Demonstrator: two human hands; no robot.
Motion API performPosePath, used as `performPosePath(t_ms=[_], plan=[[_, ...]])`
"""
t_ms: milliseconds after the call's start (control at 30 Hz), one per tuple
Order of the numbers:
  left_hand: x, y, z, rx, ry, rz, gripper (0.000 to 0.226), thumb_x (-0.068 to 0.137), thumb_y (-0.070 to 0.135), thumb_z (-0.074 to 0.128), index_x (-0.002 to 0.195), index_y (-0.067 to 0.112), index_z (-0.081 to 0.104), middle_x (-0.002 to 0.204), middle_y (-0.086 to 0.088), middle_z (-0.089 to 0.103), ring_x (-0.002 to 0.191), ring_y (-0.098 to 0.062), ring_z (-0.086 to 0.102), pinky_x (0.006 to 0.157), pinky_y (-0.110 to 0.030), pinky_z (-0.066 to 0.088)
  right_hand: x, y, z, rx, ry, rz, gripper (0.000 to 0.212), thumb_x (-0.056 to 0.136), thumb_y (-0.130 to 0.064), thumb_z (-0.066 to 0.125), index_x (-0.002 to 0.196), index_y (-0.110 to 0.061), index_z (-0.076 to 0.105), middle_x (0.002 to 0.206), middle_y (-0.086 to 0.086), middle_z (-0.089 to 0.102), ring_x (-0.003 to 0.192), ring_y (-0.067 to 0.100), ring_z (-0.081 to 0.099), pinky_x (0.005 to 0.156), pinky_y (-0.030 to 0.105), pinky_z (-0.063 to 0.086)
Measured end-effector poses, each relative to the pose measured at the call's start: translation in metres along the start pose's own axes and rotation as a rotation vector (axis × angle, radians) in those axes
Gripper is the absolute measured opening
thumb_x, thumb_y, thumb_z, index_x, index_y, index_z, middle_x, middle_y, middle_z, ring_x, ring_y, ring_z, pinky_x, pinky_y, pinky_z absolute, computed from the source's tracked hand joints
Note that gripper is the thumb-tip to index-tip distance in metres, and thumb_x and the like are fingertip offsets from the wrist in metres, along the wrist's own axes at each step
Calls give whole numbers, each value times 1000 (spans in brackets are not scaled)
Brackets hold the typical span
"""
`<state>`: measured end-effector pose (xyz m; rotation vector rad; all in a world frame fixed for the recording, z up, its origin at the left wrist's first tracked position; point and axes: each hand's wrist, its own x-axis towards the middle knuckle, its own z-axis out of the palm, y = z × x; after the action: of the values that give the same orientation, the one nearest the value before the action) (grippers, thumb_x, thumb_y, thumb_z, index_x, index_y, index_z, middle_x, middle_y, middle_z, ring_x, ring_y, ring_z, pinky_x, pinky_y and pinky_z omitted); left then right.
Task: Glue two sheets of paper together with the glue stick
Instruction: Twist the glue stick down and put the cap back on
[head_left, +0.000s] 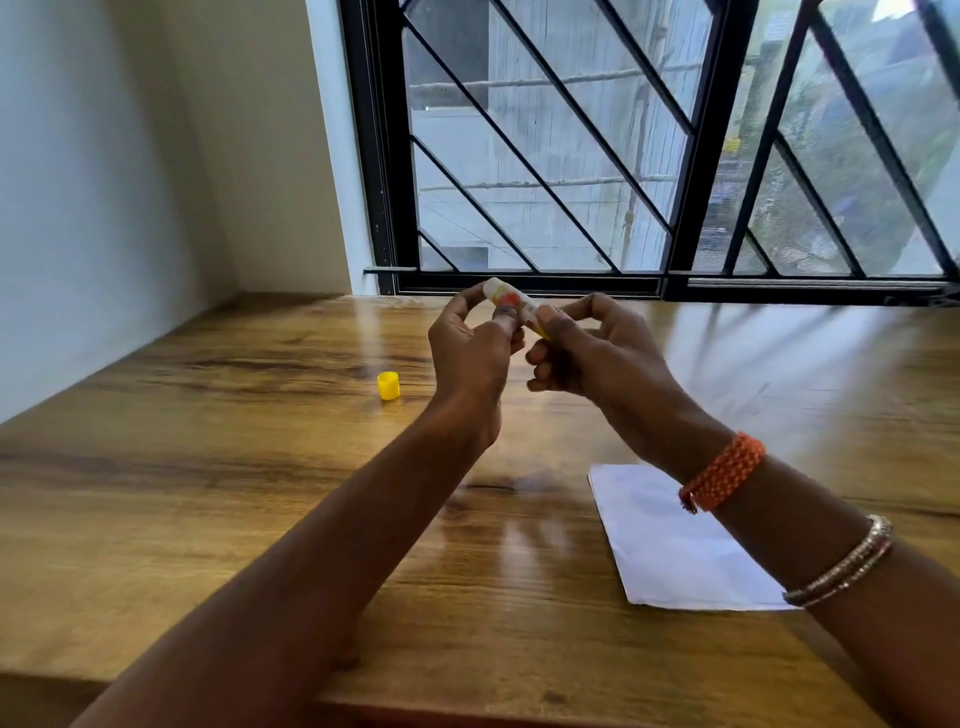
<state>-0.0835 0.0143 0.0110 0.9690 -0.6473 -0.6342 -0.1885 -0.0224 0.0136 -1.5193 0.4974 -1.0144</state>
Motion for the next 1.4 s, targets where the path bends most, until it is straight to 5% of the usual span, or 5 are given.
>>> performPosePath(t_ms=[200, 367, 700, 1100, 1400], plan=[[1, 1, 3, -107, 18, -104, 33, 90, 8, 54, 122, 1, 52, 78, -5, 60, 74, -16, 56, 77, -30, 51, 0, 5, -13, -1173, 21, -843, 11, 92, -13, 58, 101, -7, 56, 81, 9, 60, 72, 21, 52, 58, 42, 50], [1, 0, 1, -94, -69, -141, 36, 90, 10, 55, 123, -2, 51, 80, -7, 62, 74, -16, 60, 79, -30, 54, -2, 5, -7, -901, 1, -714, 19, 94, -20, 56, 106, -5, 58, 84, 6, 66, 72, 18, 63, 64, 39, 55], [-1, -5, 0, 42, -1, -97, 31, 84, 15, 64, 114, 6, 59, 86, -9, 66, 87, -22, 62, 89, -38, 53, -3, 7, -5, -1201, 20, -755, 27, 96, -21, 50, 115, -3, 58, 85, 11, 69, 74, 26, 63, 63, 37, 52], [3, 10, -16, -22, 184, -1, 13, 81, 10, 67, 91, 15, 64, 78, -2, 69, 67, -10, 65, 64, -23, 55, 11, 18, 30, -1024, 36, -759, 24, 93, -17, 56, 111, -2, 53, 76, 8, 65, 64, 20, 60, 55, 25, 40], [29, 33, -105, 252, 378, 181, 28, 74, 8, 74, 88, 16, 50, 82, -6, 62, 62, -7, 57, 67, -26, 50, 64, 66, 85, -869, -216, -162, 53, 75, -28, 69, 122, -10, 54, 101, 8, 69, 95, 26, 62, 77, 32, 48]])
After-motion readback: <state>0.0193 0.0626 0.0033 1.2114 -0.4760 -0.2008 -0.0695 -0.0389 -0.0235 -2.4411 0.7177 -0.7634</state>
